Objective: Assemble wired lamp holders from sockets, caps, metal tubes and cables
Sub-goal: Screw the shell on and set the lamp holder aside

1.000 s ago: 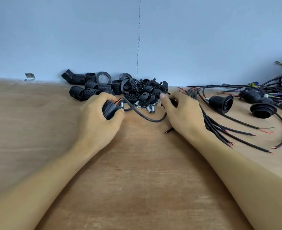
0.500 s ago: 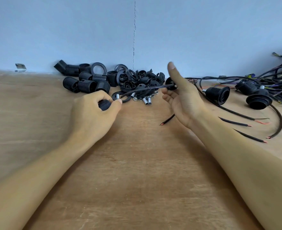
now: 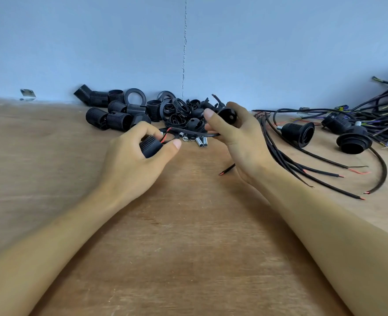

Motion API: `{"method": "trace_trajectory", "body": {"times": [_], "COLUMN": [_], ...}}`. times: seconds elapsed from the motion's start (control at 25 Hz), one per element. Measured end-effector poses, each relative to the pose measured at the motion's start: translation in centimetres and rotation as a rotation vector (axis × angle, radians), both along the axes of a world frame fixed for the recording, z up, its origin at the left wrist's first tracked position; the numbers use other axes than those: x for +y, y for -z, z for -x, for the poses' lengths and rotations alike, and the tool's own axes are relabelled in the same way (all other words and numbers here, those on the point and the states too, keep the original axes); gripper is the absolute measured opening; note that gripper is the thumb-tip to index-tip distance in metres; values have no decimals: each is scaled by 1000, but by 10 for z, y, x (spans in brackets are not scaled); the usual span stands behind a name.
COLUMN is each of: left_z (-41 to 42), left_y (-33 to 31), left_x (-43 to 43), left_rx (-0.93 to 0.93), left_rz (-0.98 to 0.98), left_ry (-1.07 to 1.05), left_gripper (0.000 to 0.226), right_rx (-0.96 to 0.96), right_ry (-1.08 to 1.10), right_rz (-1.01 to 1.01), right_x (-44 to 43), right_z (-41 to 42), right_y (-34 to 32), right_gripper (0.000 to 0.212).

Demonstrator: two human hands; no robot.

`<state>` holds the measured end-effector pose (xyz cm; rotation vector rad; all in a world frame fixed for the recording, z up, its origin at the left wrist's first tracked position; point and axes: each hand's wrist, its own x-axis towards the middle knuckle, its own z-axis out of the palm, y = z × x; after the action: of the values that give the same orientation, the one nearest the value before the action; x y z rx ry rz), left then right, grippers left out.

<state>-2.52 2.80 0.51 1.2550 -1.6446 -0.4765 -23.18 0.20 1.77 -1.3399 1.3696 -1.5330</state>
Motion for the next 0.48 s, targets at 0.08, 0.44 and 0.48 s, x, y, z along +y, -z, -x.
{"method": "trace_trajectory", "body": {"times": [0.08,0.44,0.48], "left_z": [1,7,7], "left_y": [0,-1,-1], "left_x": [3,10,9], "left_rx": [-23,-76,-57], "left_rz": [-20,-6,-22], "left_ry": [71,135,108], "left_gripper": [22,24,26], "right_rx": [-53,18,21], "right_ry": [89,190,138], "right_rz": [73,-33,-56], "right_x": [1,6,8], "right_z": [0,-3,-6], "right_y": [0,-6,-7], "right_gripper": [57,85,80]}}
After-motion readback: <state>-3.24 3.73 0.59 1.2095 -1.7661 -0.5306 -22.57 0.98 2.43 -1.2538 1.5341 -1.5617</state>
